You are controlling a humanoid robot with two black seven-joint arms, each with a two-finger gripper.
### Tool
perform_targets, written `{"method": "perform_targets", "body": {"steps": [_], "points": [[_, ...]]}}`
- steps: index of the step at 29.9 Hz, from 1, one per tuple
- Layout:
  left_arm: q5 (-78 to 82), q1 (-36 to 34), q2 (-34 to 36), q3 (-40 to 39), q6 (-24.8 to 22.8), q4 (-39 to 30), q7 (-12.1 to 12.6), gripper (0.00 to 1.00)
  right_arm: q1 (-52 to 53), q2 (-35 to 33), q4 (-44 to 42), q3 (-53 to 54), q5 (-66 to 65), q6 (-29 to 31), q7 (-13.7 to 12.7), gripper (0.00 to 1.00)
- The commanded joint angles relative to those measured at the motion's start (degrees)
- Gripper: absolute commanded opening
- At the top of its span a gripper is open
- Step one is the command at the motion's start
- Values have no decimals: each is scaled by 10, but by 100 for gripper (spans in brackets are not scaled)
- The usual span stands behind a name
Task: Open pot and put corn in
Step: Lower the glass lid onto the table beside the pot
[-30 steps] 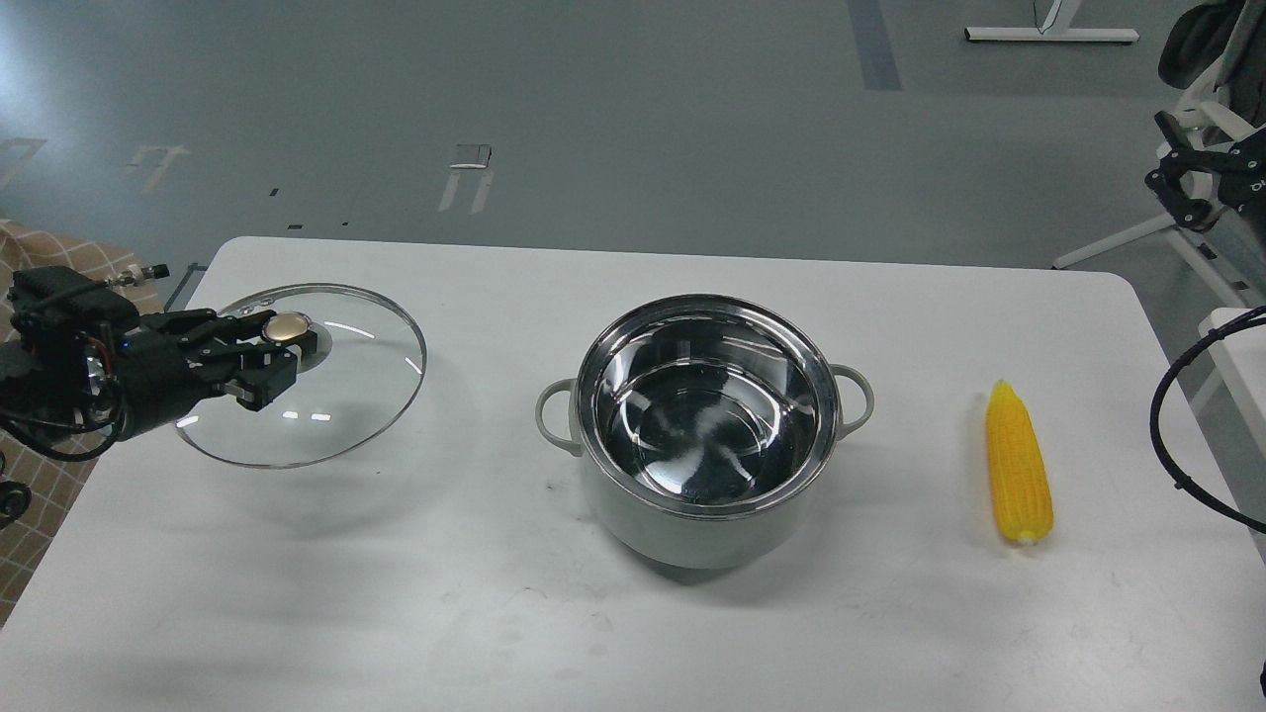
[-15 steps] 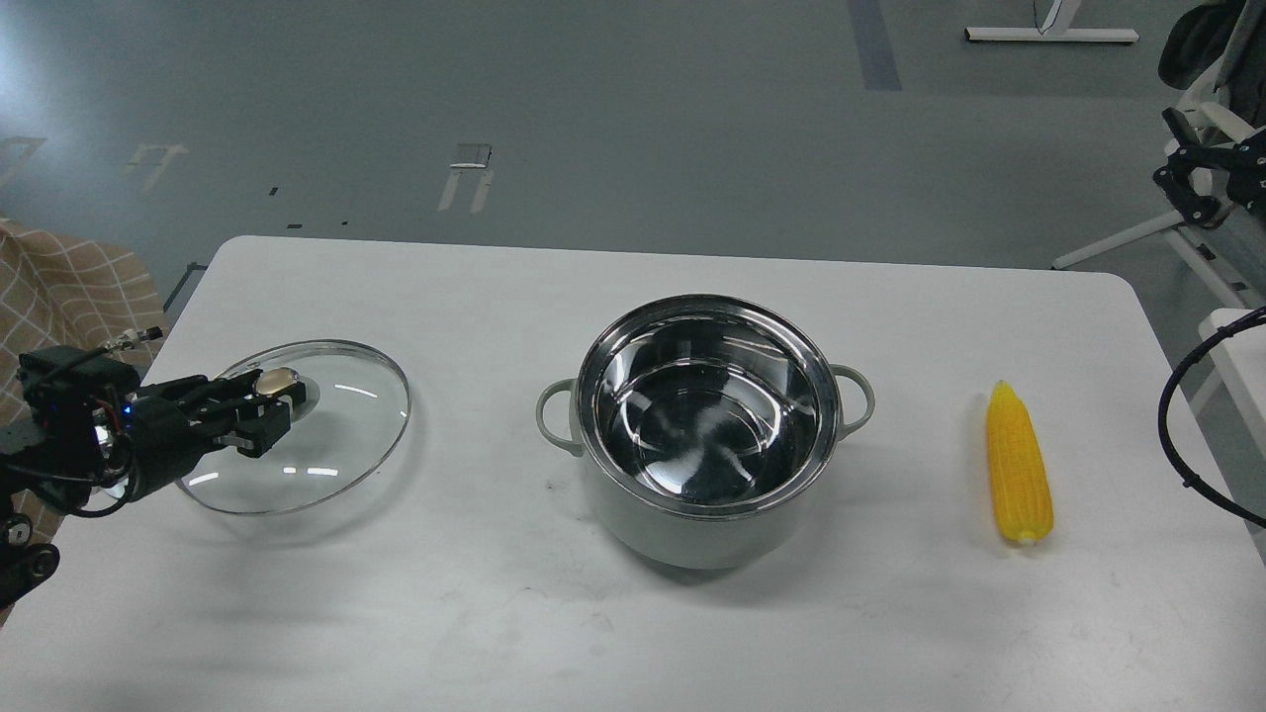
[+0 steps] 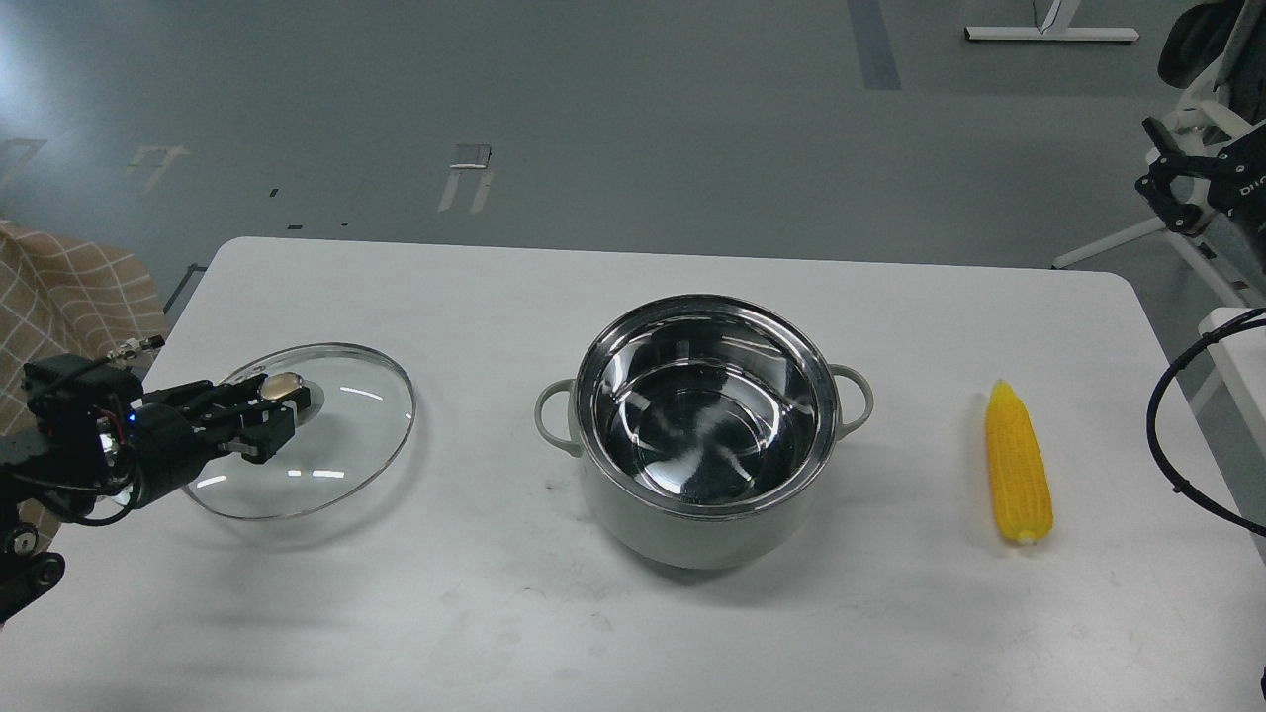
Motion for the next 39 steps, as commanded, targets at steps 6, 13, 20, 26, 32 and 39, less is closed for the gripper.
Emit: {"method": "perform_targets", "body": {"steps": [6,13,20,26,32,39], "points": [[-2,19,0,-2,10,2,0,55,-1,-3,-5,-2,0,0,0,100],[-10,27,1,-1,19,3,0,62,-4,0,-4,-2,0,0,0,100],[-28,27,1,-1,19,3,1,82,-3,-3,-5,-2,0,0,0,100],[-33,27,2,-1,19,3,0,87,-4,-2,-5,-3,0,0,0,100],[-32,26,1,-1,18,3,0,87,-4,-3,-5,-2,0,0,0,100],[-32,26,0,-1,18,4,0,91,-12,-3,-4,-2,0,0,0,100]]}}
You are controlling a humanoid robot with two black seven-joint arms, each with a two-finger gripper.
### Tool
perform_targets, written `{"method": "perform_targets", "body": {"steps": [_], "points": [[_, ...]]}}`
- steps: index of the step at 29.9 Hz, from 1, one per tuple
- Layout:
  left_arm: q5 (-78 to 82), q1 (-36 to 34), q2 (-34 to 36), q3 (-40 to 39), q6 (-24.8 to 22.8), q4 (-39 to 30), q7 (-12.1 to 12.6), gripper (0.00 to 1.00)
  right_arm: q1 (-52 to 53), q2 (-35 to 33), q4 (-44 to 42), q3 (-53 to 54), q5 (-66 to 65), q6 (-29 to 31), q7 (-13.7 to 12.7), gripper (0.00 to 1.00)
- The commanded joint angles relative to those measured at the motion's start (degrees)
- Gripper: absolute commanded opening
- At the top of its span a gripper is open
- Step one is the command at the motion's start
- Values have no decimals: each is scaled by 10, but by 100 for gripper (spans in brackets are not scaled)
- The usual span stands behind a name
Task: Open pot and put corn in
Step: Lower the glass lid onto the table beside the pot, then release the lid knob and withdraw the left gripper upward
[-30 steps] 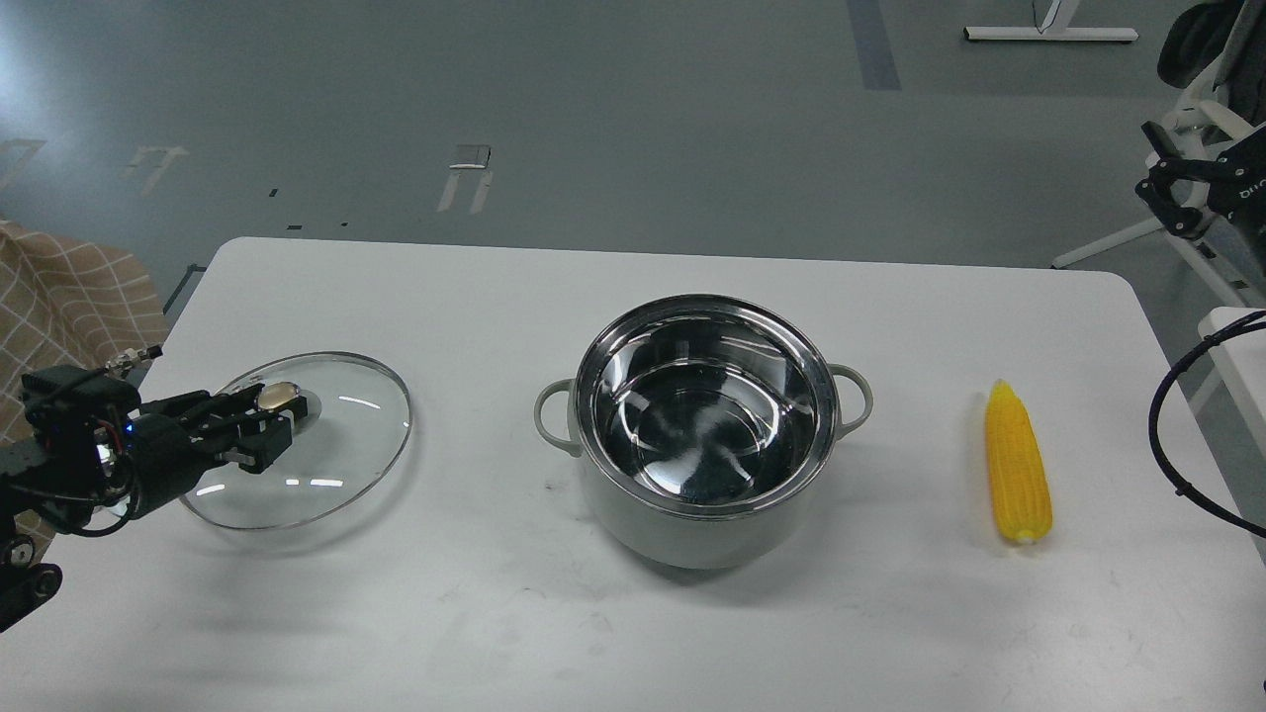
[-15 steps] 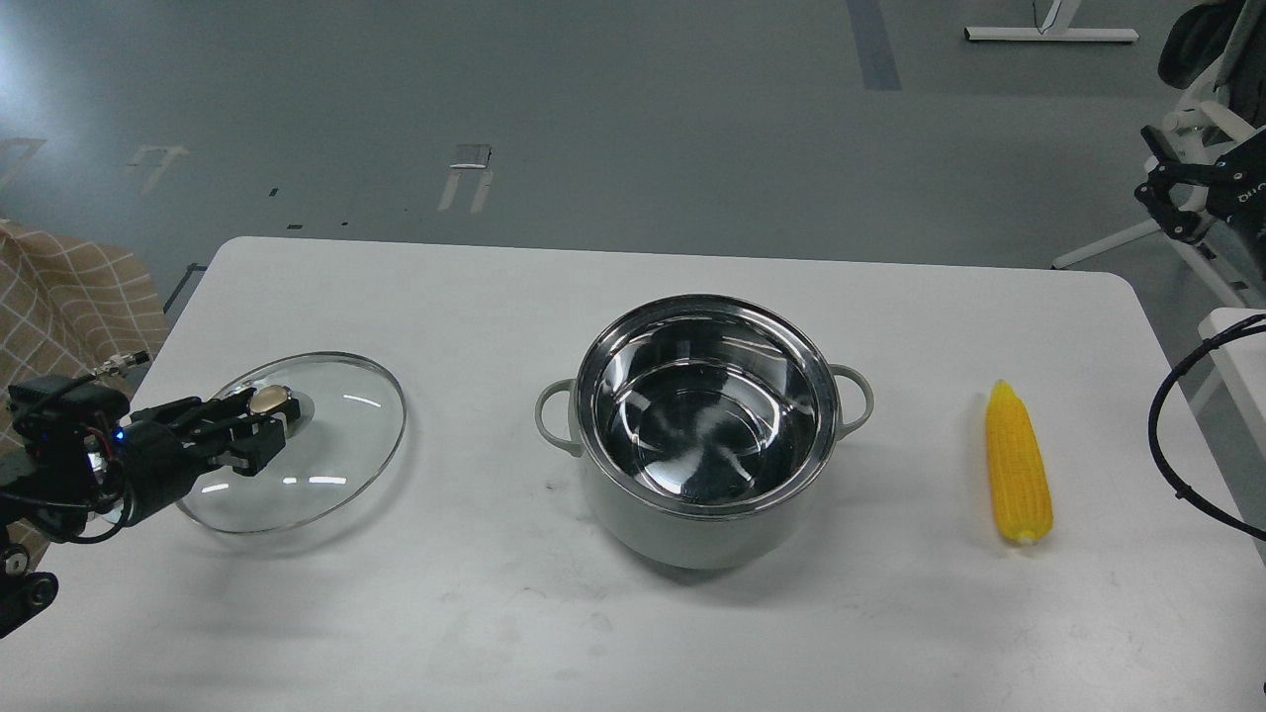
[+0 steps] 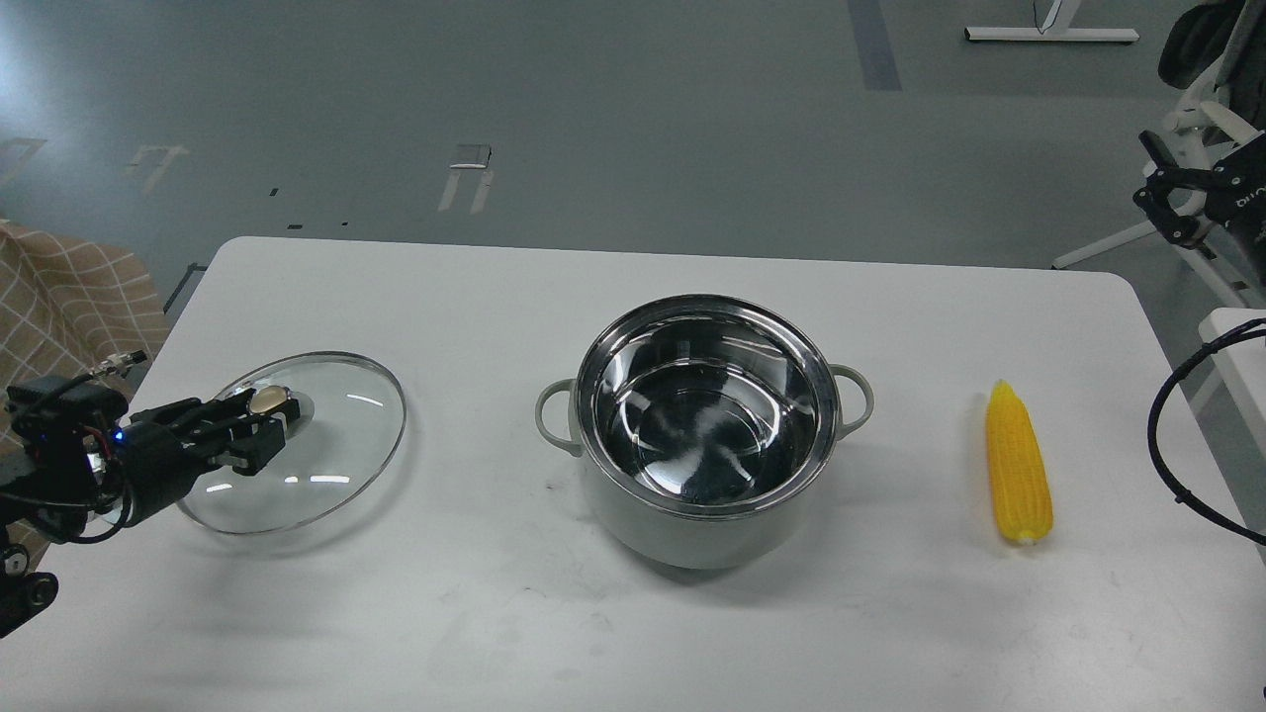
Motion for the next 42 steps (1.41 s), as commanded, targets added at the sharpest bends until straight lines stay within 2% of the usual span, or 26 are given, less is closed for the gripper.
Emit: {"method": "perform_targets", "body": {"steps": [1,4,15,17,18,19,21,24,25,27,28,29,30,36,42], "points": [[1,0,-1,0,0,1,0,92,-2,0,1,0,0,0,1,100],[0,0,-2,0,0,7,0,97,-2,0,2,0,1,0,1,100],[-13,0,-15,0,-4,18,-2,97,1,1,3,1,0,0,1,100],[-11,-1,-15,-1,-3,19,-14,92,2,1,3,1,0,0,1,100],[-10,-1,-15,0,-3,19,-28,83,2,1,3,1,0,0,1,100],[-10,-1,-15,0,-3,19,-28,83,2,1,3,1,0,0,1,100],[-6,0,-14,1,-3,19,-52,60,1,0,3,1,0,0,1,100],[-5,0,-15,1,-3,21,-54,49,0,0,2,0,0,0,1,100],[-5,0,-15,1,-3,21,-54,49,0,0,2,1,1,0,1,100],[-9,0,-15,0,-2,21,-51,53,0,0,2,1,0,0,1,100],[-9,0,-15,-1,-2,22,-51,59,0,0,2,1,0,0,1,100],[-10,-1,-15,-1,-2,23,-51,70,0,0,2,1,1,0,1,100],[-11,-2,-15,-1,-1,23,-52,76,0,0,3,1,1,0,1,100],[-13,-2,-16,-2,-1,24,-53,89,0,0,3,1,0,0,1,100],[-16,-7,-23,-12,1,25,-54,90,0,0,3,1,1,0,1,100]]}}
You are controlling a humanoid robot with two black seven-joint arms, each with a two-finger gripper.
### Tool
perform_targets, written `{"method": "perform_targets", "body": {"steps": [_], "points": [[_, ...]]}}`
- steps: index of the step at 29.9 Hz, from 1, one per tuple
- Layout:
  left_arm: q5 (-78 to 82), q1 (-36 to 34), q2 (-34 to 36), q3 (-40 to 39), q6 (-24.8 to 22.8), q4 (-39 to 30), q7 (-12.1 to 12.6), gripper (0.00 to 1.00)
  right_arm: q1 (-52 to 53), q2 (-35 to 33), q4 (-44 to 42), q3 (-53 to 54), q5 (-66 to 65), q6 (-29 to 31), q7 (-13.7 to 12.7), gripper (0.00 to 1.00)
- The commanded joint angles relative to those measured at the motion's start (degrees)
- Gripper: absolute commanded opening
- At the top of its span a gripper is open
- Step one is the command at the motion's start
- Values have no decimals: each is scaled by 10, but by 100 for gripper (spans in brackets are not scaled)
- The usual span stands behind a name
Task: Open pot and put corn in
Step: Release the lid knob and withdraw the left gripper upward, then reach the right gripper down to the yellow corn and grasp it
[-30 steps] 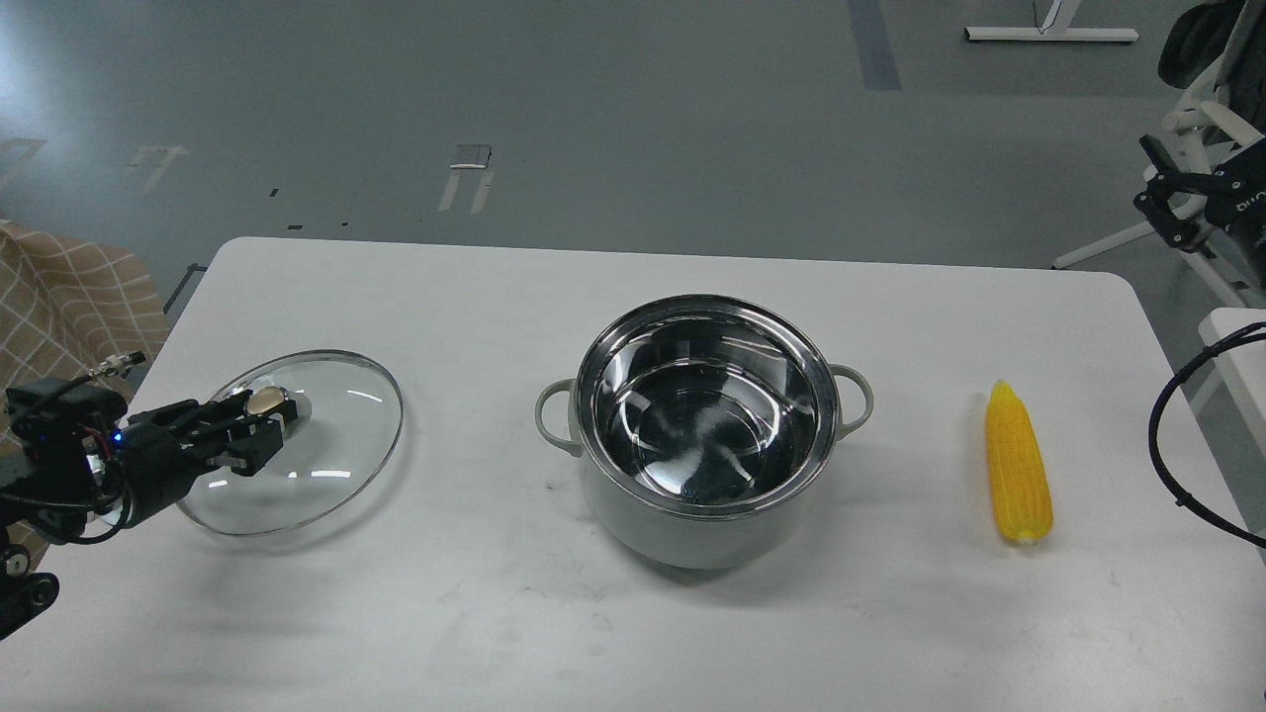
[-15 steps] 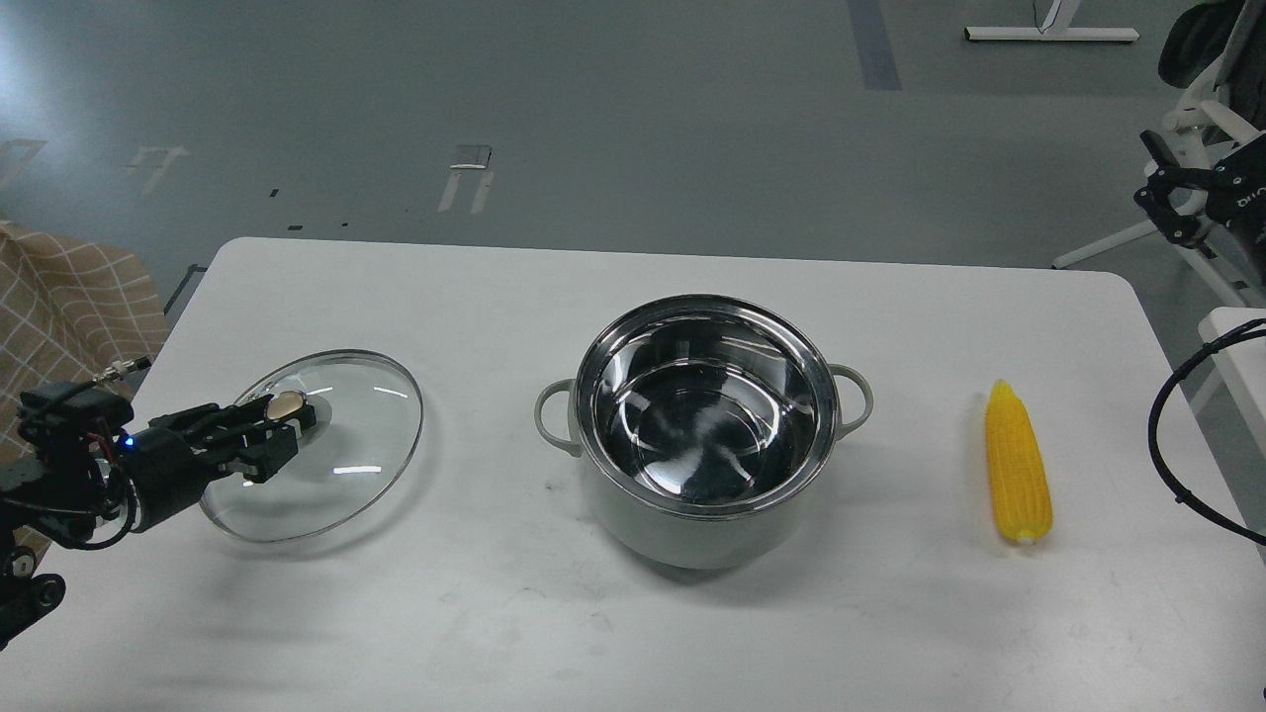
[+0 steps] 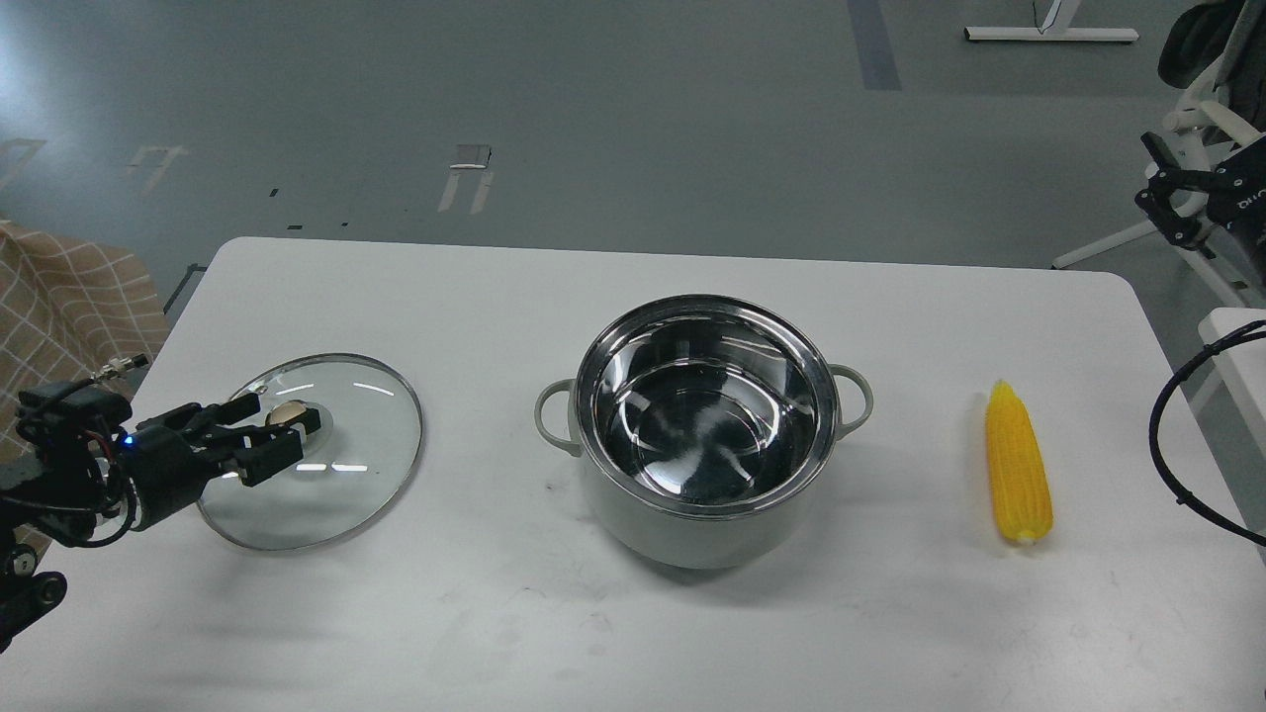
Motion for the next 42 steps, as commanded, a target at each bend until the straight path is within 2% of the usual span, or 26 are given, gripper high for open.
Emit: {"method": "perform_targets", "body": {"steps": [1,3,6,12,14,17,19,23,25,29,31,34,42], "points": [[-10,-9,-2,-8,2,-1,-3,91,-1,-1,2,-1,0,0,0,100],[-29,-21,-2,-10,4,-1,-5,93,-2,-3,0,-1,0,0,-1,100],[-104,-78,2,-18,6,-1,-12,96,-3,-25,4,-3,-7,0,0,100],[-308,-218,3,-18,-2,2,-16,96,-1,-105,8,-52,-23,0,1,100],[-383,-266,2,-18,-16,8,-16,96,-1,-126,17,-61,-42,0,2,100],[-497,-324,-1,-19,-65,20,-16,96,-3,-146,45,-70,-99,0,1,100],[-617,-360,-2,-38,-115,26,-16,96,-18,-157,83,-83,-180,0,1,100],[-752,-364,-14,-86,-147,35,-14,96,-42,-189,126,-88,-281,0,2,100],[-819,-365,-52,-119,-187,41,-12,96,-74,-202,172,-88,-351,0,2,100],[-851,-358,-110,-163,-227,85,-12,96,-111,-202,259,-110,-456,0,2,100],[-862,-358,-153,-190,-250,113,-11,96,-140,-203,316,-147,-587,0,2,100],[-869,-359,-183,-219,-270,150,-7,96,-159,-193,342,-181,-719,0,2,100],[-866,-365,-203,-221,-291,163,-4,96,-175,-177,345,-277,-849,0,-12,100]]}}
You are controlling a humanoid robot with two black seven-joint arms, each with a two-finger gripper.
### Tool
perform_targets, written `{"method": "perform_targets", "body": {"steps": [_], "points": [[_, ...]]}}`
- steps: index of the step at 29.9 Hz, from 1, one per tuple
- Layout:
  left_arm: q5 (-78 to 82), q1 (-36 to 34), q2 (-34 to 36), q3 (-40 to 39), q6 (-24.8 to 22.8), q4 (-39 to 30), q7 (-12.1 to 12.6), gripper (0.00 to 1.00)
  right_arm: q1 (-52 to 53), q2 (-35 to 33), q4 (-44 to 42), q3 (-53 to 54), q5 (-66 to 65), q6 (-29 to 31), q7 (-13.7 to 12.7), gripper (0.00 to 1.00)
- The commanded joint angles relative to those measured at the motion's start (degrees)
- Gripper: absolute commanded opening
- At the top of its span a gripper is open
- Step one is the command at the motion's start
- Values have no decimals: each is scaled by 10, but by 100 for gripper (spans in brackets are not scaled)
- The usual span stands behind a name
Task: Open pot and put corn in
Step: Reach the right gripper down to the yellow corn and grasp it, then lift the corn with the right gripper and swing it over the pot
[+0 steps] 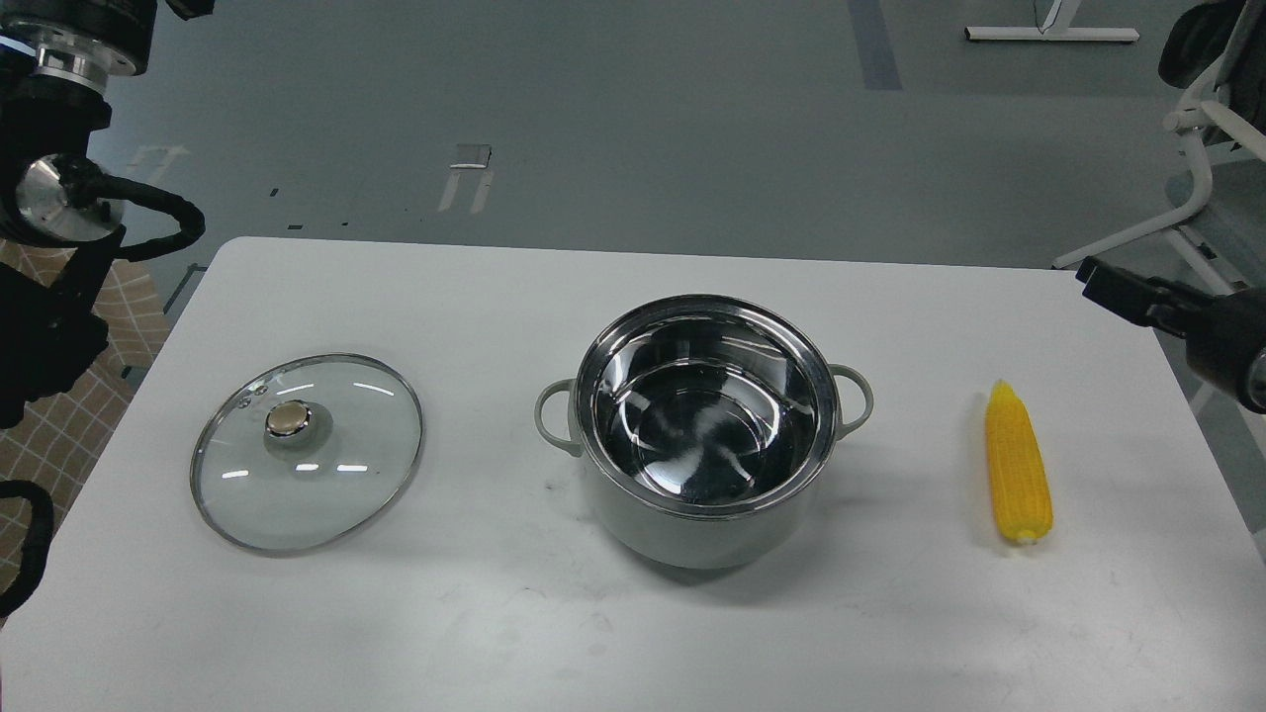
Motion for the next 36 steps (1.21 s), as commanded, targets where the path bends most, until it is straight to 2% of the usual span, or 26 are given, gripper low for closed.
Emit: {"method": "perform_targets", "body": {"steps": [1,4,7,9,13,17,19,20,21,22,23,26,30,33,36], "points": [[1,-1,-3,-2,-17,0,-1,97,-3,3,0,-62,-62,0,-3,100],[1,0,-4,-2,-18,0,-1,97,-10,6,0,-107,-66,0,-9,100],[1,1,-4,-2,-19,-2,-2,96,-11,20,-6,-148,-70,0,-28,99],[1,2,-3,-2,-19,-4,-2,96,-18,33,-20,-173,-70,0,-54,96],[1,3,-2,-2,-21,-4,-2,96,-31,52,-33,-180,-70,-11,-65,91],[1,5,-2,-1,-21,-4,-2,96,-33,56,-34,-181,-78,-14,-90,75],[1,5,-4,-2,-21,-4,-2,97,-34,56,-34,-181,-79,-16,-93,64],[1,5,-4,-1,-21,-4,-2,96,-34,56,-34,-180,-80,-17,-95,49],[1,5,-5,-1,-20,-4,-2,96,-34,56,-34,-180,-80,-17,-96,41],[1,5,-5,-1,-20,-4,-2,97,-34,56,-34,-180,-80,-21,-96,27],[1,4,-6,0,-20,-4,-2,96,-34,56,-34,-180,-80,-29,-96,18],[3,4,-5,1,-20,-4,-2,97,-34,57,-34,-177,-79,-52,-96,8],[3,3,-6,2,-20,-4,-2,97,-29,57,-25,-172,-75,-80,-95,0],[3,3,-7,3,-20,-5,-1,97,-28,56,-15,-156,-72,-83,-91,0],[3,1,-8,2,-20,-6,-1,96,-32,57,22,-93,-70,-83,-87,0]]}}
